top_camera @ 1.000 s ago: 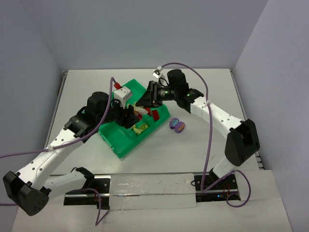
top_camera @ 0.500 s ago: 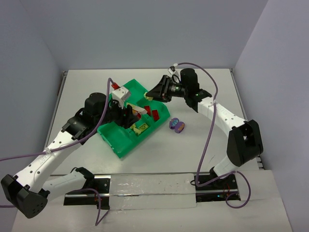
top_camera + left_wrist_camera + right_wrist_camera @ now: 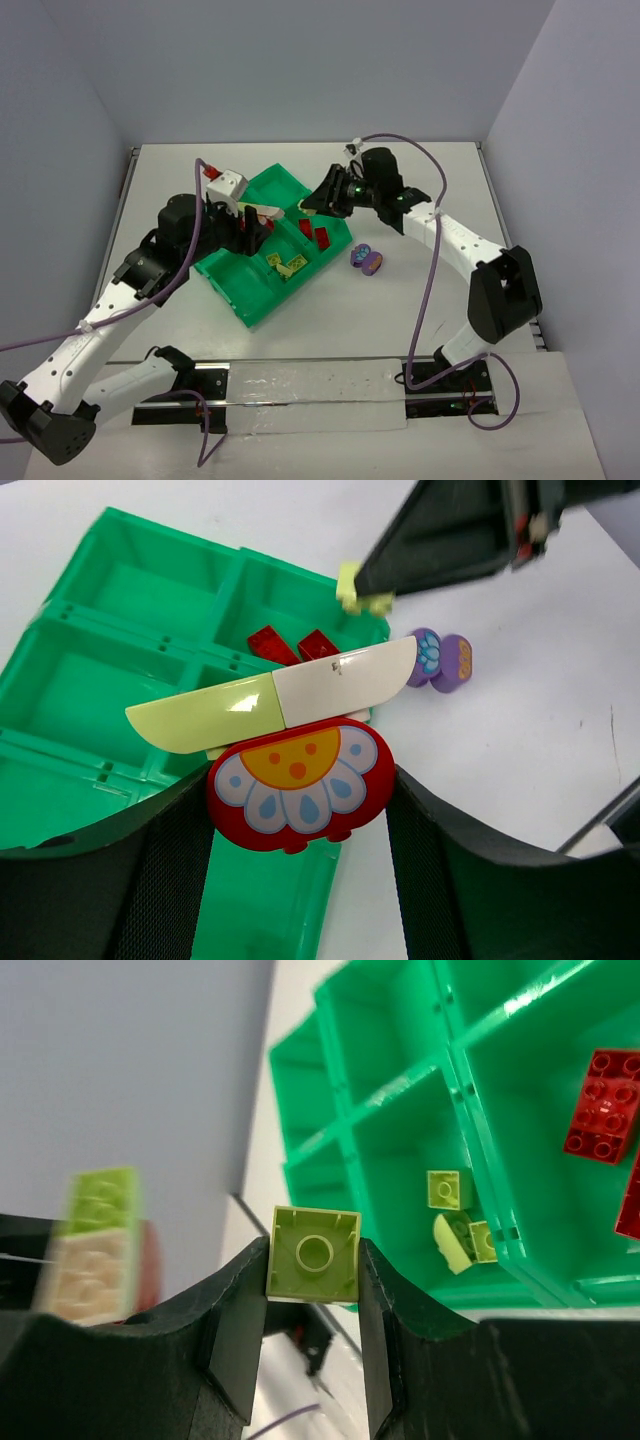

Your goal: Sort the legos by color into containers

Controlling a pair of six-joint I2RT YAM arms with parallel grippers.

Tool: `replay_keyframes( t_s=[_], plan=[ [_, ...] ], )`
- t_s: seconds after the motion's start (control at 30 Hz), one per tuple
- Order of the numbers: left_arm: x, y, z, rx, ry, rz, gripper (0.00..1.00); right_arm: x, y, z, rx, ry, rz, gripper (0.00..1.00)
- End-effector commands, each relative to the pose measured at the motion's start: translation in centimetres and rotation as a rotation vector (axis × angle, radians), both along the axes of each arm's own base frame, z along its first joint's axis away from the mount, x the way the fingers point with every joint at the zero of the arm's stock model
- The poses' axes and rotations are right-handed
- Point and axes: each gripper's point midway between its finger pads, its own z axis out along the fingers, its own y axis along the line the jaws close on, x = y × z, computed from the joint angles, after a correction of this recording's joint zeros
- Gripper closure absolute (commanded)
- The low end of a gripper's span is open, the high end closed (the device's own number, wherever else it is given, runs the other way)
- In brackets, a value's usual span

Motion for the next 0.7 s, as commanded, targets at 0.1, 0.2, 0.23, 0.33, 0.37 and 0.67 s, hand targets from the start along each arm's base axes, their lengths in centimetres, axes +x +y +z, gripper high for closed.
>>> replay_keyframes(
  t_s=[0.1, 0.2, 0.23, 0.33, 0.37, 0.67],
  plan=[
    [2.2, 1.7, 2.8, -0.112, 0.033, 0.140, 1.00, -2.0, 4.1, -4.8, -0.241, -0.020, 0.115, 0.96],
    [3.2, 2.1, 2.9, -0.122, 0.061, 0.183, 1.00, -2.2, 4.7, -6.4, -0.277, -0.003, 0.130, 0.87],
    [3.2, 2.1, 3.1, -0.128, 0.061, 0.184, 1.00, -2.3, 4.8, -6.9, -0.284, 0.006, 0.132, 0.81],
    [3.2, 2.1, 4.1, -0.150, 0.034, 0.178, 1.00, -2.7, 5.2, -7.5, -0.286, 0.014, 0.155, 0.39],
    [3.1, 2.2, 4.3, -0.154, 0.027, 0.176, 1.00, -2.8, 5.3, -7.4, -0.286, 0.010, 0.162, 0.30],
    [3.3, 2.4, 4.3, -0.150, 0.055, 0.200, 1.00, -2.4, 4.9, -2.6, -0.258, -0.074, 0.160, 0.23]
  ],
)
